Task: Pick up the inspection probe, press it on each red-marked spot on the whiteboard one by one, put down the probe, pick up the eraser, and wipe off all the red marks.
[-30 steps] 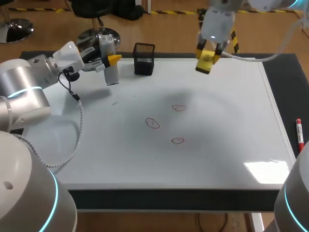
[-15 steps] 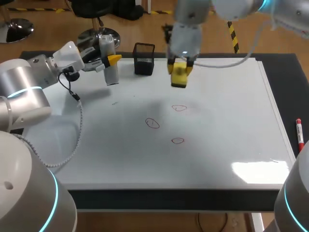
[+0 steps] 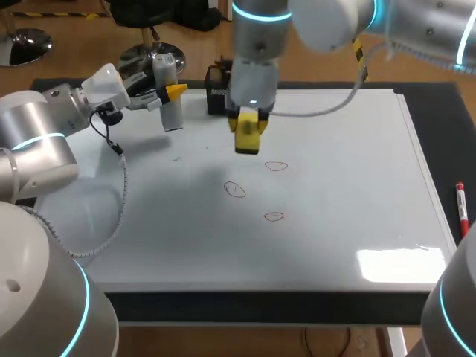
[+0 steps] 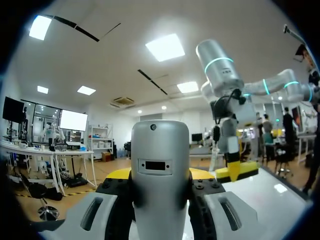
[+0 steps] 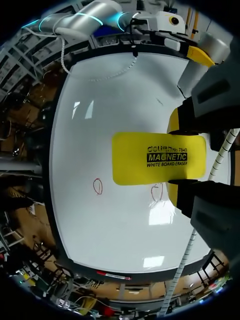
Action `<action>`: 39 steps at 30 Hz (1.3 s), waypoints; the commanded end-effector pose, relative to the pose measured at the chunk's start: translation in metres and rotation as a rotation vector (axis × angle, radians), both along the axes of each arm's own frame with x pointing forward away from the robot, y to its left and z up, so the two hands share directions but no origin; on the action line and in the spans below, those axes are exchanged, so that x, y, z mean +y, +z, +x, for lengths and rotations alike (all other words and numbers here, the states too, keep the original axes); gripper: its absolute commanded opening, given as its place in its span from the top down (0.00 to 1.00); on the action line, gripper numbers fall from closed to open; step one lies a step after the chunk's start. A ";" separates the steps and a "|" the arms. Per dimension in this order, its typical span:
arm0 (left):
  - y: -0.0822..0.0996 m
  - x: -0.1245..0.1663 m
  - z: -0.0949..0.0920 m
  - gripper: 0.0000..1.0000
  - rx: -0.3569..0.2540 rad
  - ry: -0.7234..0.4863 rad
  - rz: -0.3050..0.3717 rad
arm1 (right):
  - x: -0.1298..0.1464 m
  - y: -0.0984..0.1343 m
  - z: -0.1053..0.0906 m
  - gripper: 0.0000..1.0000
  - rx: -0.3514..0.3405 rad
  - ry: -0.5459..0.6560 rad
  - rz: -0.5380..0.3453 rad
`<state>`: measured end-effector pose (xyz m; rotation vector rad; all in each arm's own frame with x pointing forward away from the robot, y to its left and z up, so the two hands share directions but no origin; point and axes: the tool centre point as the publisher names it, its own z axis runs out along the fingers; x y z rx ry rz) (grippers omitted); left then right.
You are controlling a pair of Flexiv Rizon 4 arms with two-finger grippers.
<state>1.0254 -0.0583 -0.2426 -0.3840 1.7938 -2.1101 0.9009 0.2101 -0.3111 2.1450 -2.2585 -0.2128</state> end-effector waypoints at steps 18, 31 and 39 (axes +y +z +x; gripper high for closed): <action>0.000 0.000 0.000 1.00 -0.002 0.001 -0.002 | 0.037 -0.060 -0.045 1.00 -0.088 0.001 -0.064; 0.000 0.000 0.000 1.00 -0.002 0.001 -0.002 | 0.047 -0.082 -0.044 1.00 -0.132 -0.012 -0.084; 0.000 0.000 0.000 1.00 -0.002 0.001 -0.002 | 0.059 -0.095 -0.048 1.00 -0.115 0.023 -0.063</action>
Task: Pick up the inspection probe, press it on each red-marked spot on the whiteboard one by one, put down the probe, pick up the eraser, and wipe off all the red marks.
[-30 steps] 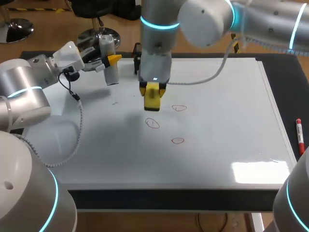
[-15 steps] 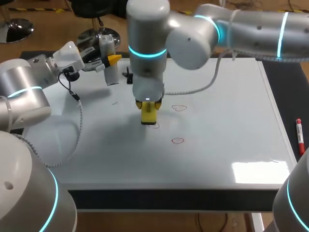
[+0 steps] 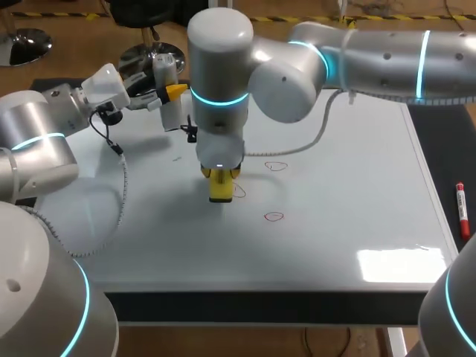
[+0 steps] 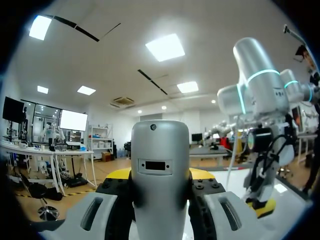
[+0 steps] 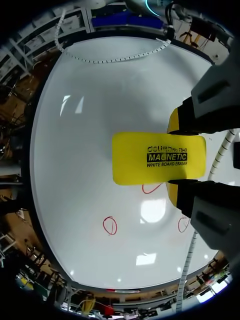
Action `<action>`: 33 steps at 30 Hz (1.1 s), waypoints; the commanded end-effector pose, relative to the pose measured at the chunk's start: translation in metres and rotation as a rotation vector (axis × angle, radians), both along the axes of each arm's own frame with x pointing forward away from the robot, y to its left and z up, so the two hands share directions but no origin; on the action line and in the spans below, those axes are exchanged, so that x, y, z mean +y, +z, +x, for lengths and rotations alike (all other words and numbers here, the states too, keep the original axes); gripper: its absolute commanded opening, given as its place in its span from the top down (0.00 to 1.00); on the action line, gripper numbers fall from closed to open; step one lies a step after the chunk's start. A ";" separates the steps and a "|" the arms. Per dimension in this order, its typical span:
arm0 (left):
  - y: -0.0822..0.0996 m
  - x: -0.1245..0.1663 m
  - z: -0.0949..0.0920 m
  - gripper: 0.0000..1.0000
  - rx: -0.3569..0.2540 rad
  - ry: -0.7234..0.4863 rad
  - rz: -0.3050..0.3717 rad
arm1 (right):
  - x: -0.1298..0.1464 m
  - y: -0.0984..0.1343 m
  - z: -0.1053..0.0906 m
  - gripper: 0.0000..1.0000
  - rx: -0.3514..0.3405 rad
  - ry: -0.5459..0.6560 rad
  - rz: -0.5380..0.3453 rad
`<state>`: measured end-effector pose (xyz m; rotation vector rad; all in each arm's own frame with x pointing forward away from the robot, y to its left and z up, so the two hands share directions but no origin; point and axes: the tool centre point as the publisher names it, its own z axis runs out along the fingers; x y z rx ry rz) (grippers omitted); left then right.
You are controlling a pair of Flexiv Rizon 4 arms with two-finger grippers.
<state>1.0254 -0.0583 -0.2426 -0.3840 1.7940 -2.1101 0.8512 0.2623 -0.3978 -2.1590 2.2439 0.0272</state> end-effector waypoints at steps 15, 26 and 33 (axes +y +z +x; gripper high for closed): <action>0.000 0.000 0.000 1.00 -0.002 0.001 -0.002 | 0.017 -0.032 -0.007 1.00 0.029 0.061 -0.050; 0.000 0.000 0.000 1.00 -0.002 0.001 -0.002 | 0.007 -0.044 -0.007 1.00 0.027 0.063 -0.065; 0.000 0.000 0.000 1.00 -0.002 0.001 -0.002 | -0.010 -0.050 -0.009 1.00 0.033 0.036 -0.077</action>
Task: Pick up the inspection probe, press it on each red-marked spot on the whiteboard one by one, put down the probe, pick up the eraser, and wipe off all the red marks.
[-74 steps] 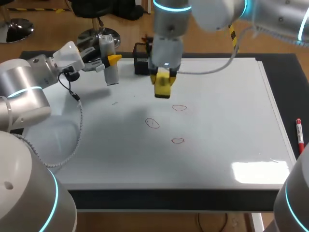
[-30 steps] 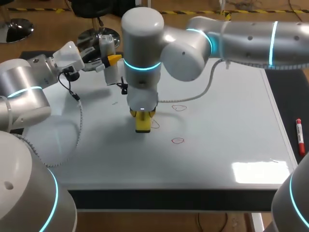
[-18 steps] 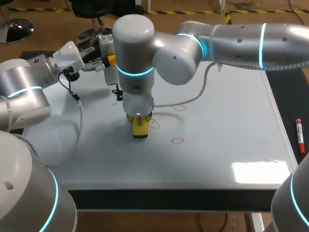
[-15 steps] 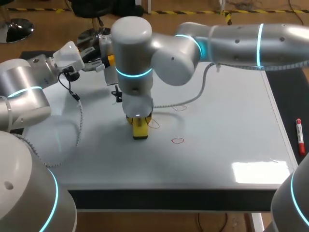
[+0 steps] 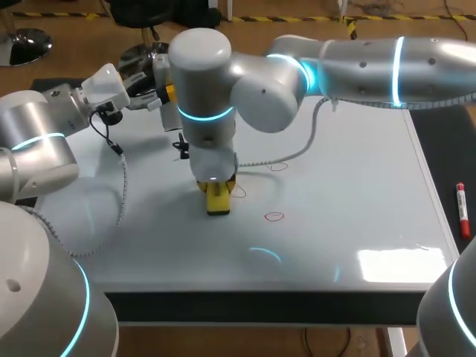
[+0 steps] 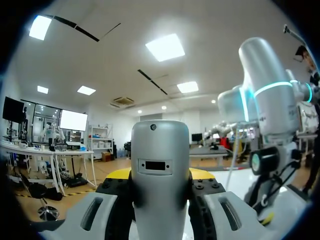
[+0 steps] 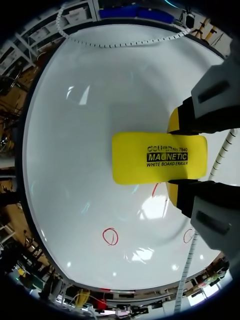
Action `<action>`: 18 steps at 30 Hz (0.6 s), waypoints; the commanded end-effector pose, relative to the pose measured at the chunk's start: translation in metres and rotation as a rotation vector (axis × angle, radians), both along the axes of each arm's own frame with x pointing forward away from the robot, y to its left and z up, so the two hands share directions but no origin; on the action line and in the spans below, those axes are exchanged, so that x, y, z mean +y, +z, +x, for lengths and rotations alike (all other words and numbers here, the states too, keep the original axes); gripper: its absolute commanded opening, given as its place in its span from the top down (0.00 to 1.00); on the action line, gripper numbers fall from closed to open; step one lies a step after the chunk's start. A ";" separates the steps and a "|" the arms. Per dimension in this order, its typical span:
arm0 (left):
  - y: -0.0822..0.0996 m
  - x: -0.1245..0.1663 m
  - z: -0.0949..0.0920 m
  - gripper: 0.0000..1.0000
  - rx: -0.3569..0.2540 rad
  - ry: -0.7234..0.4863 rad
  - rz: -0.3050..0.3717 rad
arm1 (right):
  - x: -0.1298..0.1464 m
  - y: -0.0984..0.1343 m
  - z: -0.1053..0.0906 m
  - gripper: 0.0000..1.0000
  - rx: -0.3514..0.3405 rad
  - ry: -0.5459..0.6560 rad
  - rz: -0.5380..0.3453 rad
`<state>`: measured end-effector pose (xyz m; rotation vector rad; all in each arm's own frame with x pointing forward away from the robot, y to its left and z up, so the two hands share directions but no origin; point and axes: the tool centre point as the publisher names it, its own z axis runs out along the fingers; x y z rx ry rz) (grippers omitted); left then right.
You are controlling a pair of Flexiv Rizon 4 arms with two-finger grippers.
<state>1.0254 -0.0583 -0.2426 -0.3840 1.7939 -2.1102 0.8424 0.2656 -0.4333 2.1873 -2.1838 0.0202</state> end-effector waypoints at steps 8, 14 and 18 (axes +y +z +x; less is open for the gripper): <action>0.000 0.000 0.000 1.00 -0.002 0.001 -0.002 | -0.036 -0.022 -0.001 1.00 0.014 -0.049 -0.021; 0.000 0.000 0.000 1.00 -0.002 0.001 -0.002 | -0.056 -0.029 -0.004 1.00 0.022 -0.075 -0.038; 0.000 0.000 0.000 1.00 -0.002 0.001 -0.002 | -0.069 -0.028 -0.006 1.00 0.031 -0.092 -0.055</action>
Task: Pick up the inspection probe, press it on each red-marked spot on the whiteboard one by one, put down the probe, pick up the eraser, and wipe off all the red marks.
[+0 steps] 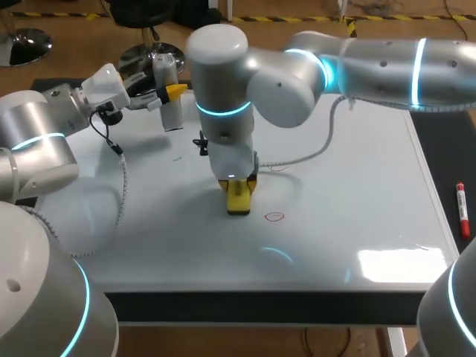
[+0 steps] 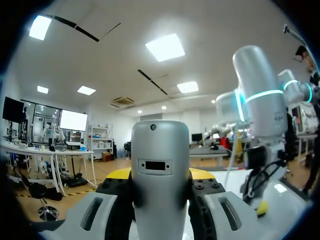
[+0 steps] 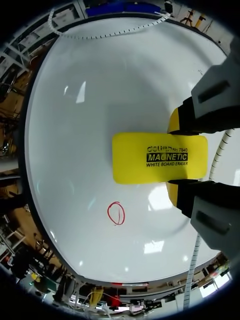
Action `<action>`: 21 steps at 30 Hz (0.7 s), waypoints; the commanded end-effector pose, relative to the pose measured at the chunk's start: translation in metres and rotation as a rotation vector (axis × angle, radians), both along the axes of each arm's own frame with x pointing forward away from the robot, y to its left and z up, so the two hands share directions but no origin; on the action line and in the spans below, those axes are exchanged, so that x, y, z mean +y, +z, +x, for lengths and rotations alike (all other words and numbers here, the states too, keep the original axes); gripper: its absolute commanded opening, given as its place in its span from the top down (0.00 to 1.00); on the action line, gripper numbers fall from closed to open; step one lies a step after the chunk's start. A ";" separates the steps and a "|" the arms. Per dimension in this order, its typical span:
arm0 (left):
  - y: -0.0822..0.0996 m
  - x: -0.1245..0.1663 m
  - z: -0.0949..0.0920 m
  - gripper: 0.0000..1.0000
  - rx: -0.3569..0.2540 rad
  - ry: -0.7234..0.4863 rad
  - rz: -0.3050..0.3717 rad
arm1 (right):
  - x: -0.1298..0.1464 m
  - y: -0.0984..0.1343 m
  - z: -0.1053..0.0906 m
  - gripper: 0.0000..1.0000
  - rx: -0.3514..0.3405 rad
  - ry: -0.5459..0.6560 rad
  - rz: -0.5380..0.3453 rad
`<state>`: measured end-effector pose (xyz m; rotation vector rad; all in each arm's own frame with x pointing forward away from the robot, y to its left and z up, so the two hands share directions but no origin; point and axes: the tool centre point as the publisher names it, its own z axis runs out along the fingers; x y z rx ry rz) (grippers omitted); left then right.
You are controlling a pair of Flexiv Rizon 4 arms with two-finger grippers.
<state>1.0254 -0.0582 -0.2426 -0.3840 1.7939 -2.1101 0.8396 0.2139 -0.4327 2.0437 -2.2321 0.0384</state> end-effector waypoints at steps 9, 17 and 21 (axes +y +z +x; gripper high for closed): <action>0.000 0.000 0.000 1.00 -0.002 0.001 -0.002 | -0.027 -0.029 -0.001 1.00 -0.004 -0.015 -0.017; 0.000 0.000 0.000 1.00 -0.002 0.001 -0.002 | -0.025 -0.016 0.008 1.00 -0.022 -0.013 -0.007; 0.000 0.000 0.000 1.00 -0.002 0.001 -0.002 | -0.024 -0.003 0.018 1.00 -0.016 -0.014 0.012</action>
